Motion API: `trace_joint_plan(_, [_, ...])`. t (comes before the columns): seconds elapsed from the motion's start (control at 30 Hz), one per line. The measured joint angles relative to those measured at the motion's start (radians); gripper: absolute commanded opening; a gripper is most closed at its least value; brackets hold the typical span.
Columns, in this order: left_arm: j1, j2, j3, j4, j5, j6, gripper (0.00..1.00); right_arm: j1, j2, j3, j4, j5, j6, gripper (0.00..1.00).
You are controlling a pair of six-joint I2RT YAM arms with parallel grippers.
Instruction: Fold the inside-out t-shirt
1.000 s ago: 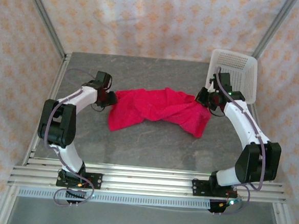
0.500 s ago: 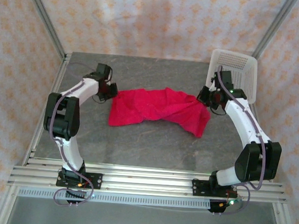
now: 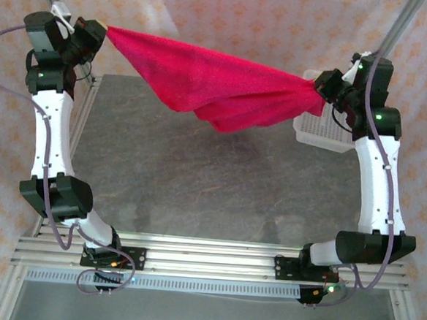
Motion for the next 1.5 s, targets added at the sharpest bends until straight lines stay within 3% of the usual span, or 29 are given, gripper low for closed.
trace_joint_plan(0.17, [-0.003,-0.023,-0.035,-0.003,0.051,-0.028,0.0,0.039,-0.056,-0.095,0.029,-0.045,0.033,0.0])
trace_joint_plan(0.37, [-0.109,-0.108,-0.299,-0.053,0.039,0.082,0.0,0.217,-0.103,-0.486,0.068,-0.042,0.027,0.0])
trace_joint_plan(0.53, [-0.166,-0.138,-0.59,-0.071,0.016,0.149,0.0,0.234,-0.144,-0.832,0.052,0.016,0.027,0.07])
trace_joint_plan(0.63, [-0.154,-0.138,-0.648,-0.104,-0.006,0.176,0.0,0.233,-0.234,-0.931,0.036,0.041,0.027,0.04])
trace_joint_plan(0.7, [-0.153,-0.137,-0.649,-0.107,-0.006,0.19,0.0,0.233,-0.262,-0.943,0.037,0.054,0.023,0.0])
trace_joint_plan(0.97, [-0.153,-0.084,-0.599,-0.118,-0.013,0.213,0.0,0.231,-0.198,-0.877,0.052,0.099,0.009,0.01])
trace_joint_plan(1.17, [-0.185,0.09,-0.293,-0.138,-0.06,0.211,0.0,0.176,-0.093,-0.718,0.09,0.161,0.023,0.0])
trace_joint_plan(1.2, [-0.194,0.13,-0.241,-0.135,-0.063,0.214,0.14,0.165,-0.074,-0.702,0.104,0.169,0.028,0.0])
trace_joint_plan(1.23, [-0.201,0.168,-0.2,-0.137,-0.063,0.224,0.35,0.155,-0.05,-0.686,0.113,0.177,0.032,0.0])
trace_joint_plan(1.27, [-0.207,0.205,-0.167,-0.14,-0.064,0.236,0.43,0.15,-0.028,-0.671,0.116,0.18,0.035,0.0])
trace_joint_plan(1.4, [-0.224,0.325,-0.109,-0.232,-0.095,0.327,0.49,0.146,0.061,-0.639,0.132,0.165,0.04,0.0])
trace_joint_plan(1.5, [-0.243,0.301,-0.211,-0.311,-0.171,0.411,0.49,0.148,0.078,-0.639,0.132,0.155,0.039,0.0])
